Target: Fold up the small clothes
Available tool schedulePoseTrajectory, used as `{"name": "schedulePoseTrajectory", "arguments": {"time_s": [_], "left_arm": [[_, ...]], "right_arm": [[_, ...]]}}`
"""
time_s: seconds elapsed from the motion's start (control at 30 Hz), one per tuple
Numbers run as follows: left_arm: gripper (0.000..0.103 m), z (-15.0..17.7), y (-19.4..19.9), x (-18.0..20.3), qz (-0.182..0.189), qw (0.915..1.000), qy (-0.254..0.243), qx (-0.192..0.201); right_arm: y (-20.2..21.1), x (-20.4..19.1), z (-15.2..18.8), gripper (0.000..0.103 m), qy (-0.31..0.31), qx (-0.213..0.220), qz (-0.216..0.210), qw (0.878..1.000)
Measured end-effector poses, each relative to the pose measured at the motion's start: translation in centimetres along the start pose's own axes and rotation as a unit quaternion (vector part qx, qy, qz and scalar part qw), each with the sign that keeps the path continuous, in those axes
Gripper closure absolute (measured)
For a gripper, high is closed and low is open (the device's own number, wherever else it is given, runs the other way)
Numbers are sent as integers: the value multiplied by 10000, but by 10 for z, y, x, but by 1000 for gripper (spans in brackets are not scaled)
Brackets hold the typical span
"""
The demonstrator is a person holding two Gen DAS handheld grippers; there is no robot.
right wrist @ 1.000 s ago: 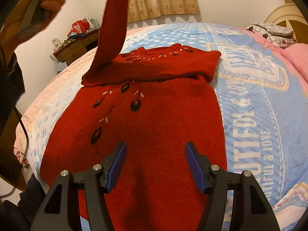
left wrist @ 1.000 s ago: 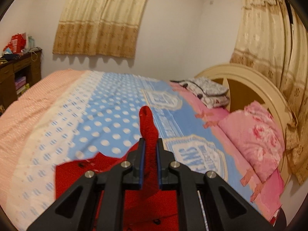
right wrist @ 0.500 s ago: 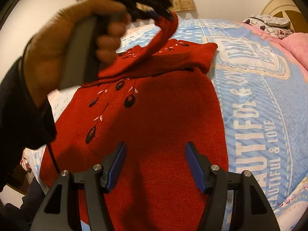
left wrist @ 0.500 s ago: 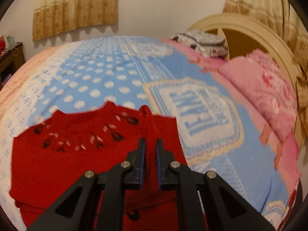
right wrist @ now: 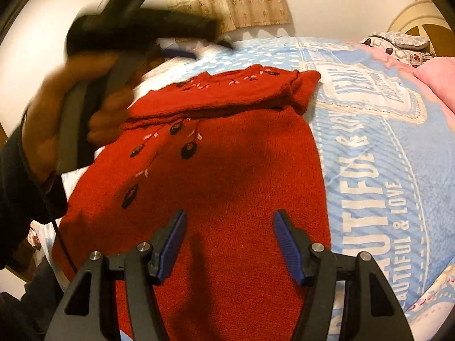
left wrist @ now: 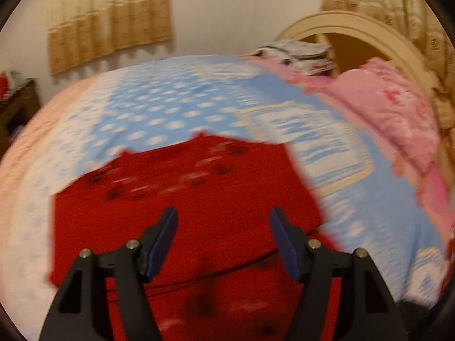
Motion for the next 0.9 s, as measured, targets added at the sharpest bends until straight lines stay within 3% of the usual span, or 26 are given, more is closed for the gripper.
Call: {"name": "schedulePoseTrajectory", "arguments": {"time_s": [0.1, 0.17, 0.23, 0.43, 0.57, 0.73, 0.9], "left_arm": [[34, 15, -3, -68, -894, 9955, 299, -45], [34, 23, -5, -113, -1294, 9896, 624, -111], [34, 29, -8, -143, -1463, 9850, 906, -141], [33, 49, -29, -177, -1543, 9780, 1348, -388], [33, 59, -35, -181, -1421, 9785, 1450, -369], [27, 67, -34, -189, -1368, 9780, 1542, -323], [24, 72, -35, -197, -1301, 9755, 1738, -362]], "right_arm": [[13, 2, -5, 39, -97, 141, 29, 9999], [24, 3, -17, 39, -69, 258, 49, 9996], [29, 3, -33, 39, -65, 278, 85, 9996], [15, 5, -109, 39, -80, 334, 190, 9992], [-27, -1, -153, 39, -17, 8, 74, 10000], [-77, 5, -168, 39, -175, -459, 345, 9982], [-100, 21, -160, 40, -448, -641, 439, 9960]]}}
Point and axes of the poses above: each gripper's, at about its wrist camera, not at the fingertips, and y roughly against the way its jaws point, x to its right, z to its underside, the point moved 2 cm from there along -y, roughly the way its jaws point, and after that the axes turned 9 degrees about -x, right-handed, at the moved point
